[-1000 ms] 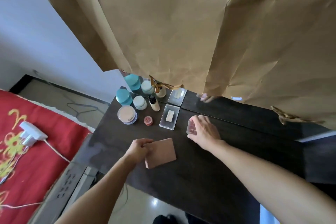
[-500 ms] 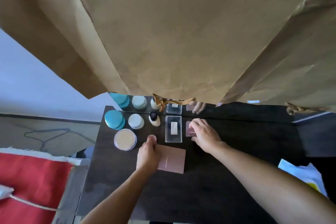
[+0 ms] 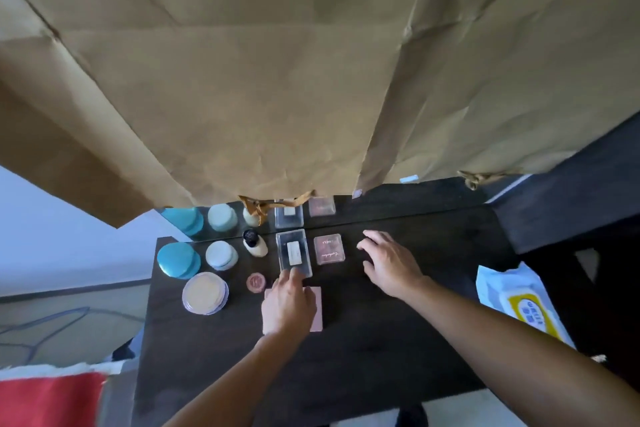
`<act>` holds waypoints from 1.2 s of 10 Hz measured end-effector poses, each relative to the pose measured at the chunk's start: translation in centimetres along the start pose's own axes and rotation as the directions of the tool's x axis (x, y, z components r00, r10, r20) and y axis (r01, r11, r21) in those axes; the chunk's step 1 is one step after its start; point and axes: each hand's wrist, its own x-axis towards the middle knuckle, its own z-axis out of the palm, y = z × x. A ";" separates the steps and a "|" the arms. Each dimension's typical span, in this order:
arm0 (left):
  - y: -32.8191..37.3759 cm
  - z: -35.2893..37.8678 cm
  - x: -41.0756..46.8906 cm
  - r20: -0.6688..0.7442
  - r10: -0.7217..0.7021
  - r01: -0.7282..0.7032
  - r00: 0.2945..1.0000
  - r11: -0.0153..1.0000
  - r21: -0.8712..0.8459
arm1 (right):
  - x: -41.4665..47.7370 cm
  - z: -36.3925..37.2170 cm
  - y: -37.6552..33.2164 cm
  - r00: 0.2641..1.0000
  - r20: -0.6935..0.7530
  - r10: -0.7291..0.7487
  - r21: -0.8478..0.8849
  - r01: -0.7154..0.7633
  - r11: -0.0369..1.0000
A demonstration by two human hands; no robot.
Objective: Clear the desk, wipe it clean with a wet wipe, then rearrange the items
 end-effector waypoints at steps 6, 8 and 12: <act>24.2 17.3 -11.0 0.009 0.134 -0.134 0.991 0.991 0.000 | -20.2 -6.4 24.7 0.992 -0.099 0.083 -0.057 -0.089 0.994; 29.2 23.0 -13.5 0.122 0.023 -0.022 0.992 1.000 -0.008 | -24.2 -3.7 28.0 0.998 0.055 0.033 -0.024 -0.032 0.999; 28.5 27.5 -13.7 0.100 0.030 -0.057 0.995 0.957 0.284 | -22.4 -6.2 31.6 0.965 0.255 -0.054 0.241 -0.009 0.971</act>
